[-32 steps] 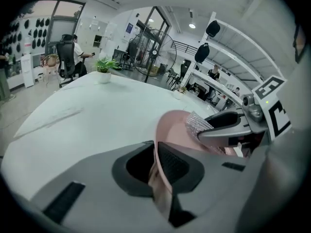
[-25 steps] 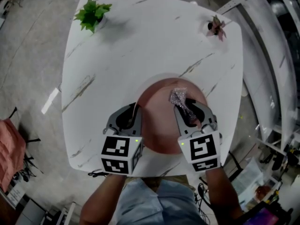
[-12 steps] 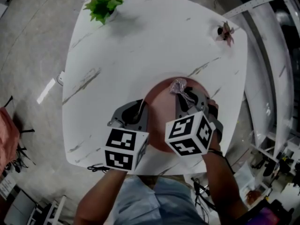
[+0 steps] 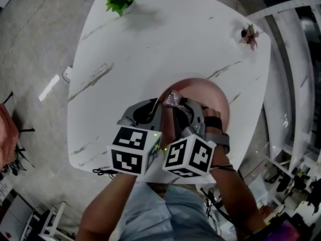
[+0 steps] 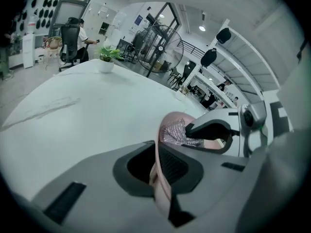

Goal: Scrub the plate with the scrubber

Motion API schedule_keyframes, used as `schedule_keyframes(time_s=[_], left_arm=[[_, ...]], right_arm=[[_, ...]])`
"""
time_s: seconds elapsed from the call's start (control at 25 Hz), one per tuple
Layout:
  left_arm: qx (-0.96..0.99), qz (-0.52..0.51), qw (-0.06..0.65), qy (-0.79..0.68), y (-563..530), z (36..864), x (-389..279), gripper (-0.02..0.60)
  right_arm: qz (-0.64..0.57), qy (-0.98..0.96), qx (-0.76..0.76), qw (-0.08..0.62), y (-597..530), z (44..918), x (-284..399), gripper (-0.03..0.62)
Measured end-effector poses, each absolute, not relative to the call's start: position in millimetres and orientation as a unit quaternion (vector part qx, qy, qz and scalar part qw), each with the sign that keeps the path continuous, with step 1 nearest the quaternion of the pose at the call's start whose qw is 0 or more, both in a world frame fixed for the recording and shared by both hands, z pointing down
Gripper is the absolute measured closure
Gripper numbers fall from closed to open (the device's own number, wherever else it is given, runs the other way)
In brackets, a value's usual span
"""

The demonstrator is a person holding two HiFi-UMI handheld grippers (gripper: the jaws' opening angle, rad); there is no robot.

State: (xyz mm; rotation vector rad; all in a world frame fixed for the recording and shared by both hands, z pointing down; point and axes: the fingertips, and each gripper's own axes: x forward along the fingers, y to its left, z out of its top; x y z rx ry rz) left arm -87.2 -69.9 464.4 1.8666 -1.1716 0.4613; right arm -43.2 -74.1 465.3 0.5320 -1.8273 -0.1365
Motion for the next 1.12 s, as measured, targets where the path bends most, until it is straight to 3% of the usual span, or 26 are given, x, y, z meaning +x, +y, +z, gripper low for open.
schedule_keyframes(time_s=[0.68, 1.12], left_arm=[[0.74, 0.168, 0.445, -0.475, -70, 463, -89, 0.563], [0.741, 0.19, 0.428, -0.481, -70, 465, -91, 0.565]], right_arm=[[-0.107, -0.818, 0.103, 0.556, 11, 466, -60, 0.511], [-0.049, -0.809, 0.01, 0.586, 58, 469, -34, 0.513]])
